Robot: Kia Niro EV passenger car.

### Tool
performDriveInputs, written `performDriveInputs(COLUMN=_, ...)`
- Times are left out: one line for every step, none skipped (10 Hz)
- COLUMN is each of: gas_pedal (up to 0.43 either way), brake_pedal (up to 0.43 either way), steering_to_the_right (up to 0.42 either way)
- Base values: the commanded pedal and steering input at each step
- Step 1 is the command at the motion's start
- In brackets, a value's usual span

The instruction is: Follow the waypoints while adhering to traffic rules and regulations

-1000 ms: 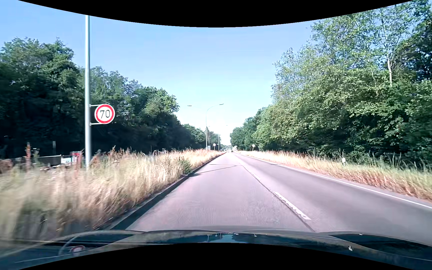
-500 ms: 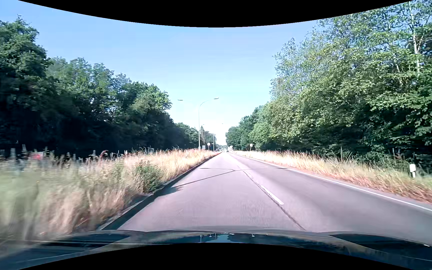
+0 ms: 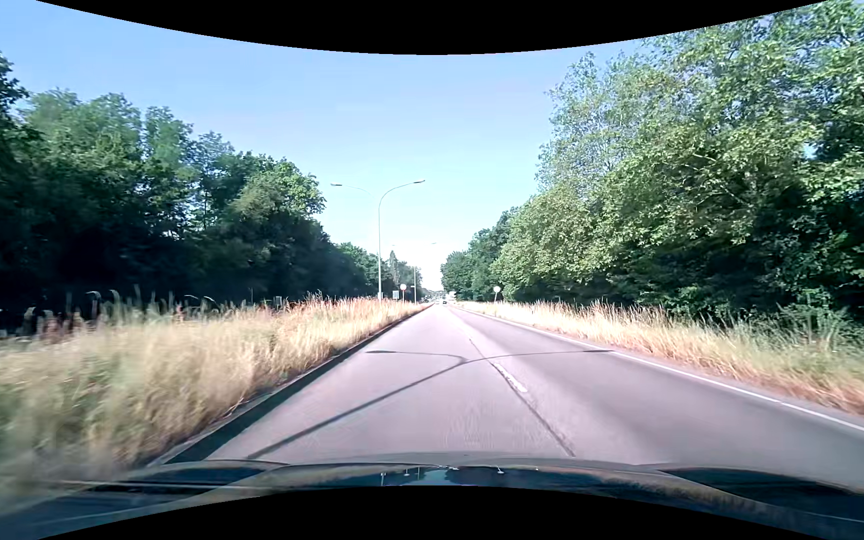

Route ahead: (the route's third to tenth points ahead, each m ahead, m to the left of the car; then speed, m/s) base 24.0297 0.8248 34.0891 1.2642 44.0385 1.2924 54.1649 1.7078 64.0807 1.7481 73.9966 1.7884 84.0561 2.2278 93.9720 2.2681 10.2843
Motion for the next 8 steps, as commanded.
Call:
performDriveInputs(gas_pedal=0.209, brake_pedal=0.0, steering_to_the_right=0.025)
performDriveInputs(gas_pedal=0.209, brake_pedal=0.0, steering_to_the_right=0.025)
performDriveInputs(gas_pedal=0.209, brake_pedal=0.0, steering_to_the_right=0.025)
performDriveInputs(gas_pedal=0.209, brake_pedal=0.0, steering_to_the_right=0.024)
performDriveInputs(gas_pedal=0.209, brake_pedal=0.0, steering_to_the_right=0.022)
performDriveInputs(gas_pedal=0.209, brake_pedal=0.0, steering_to_the_right=0.021)
performDriveInputs(gas_pedal=0.209, brake_pedal=0.0, steering_to_the_right=0.019)
performDriveInputs(gas_pedal=0.209, brake_pedal=0.0, steering_to_the_right=0.016)
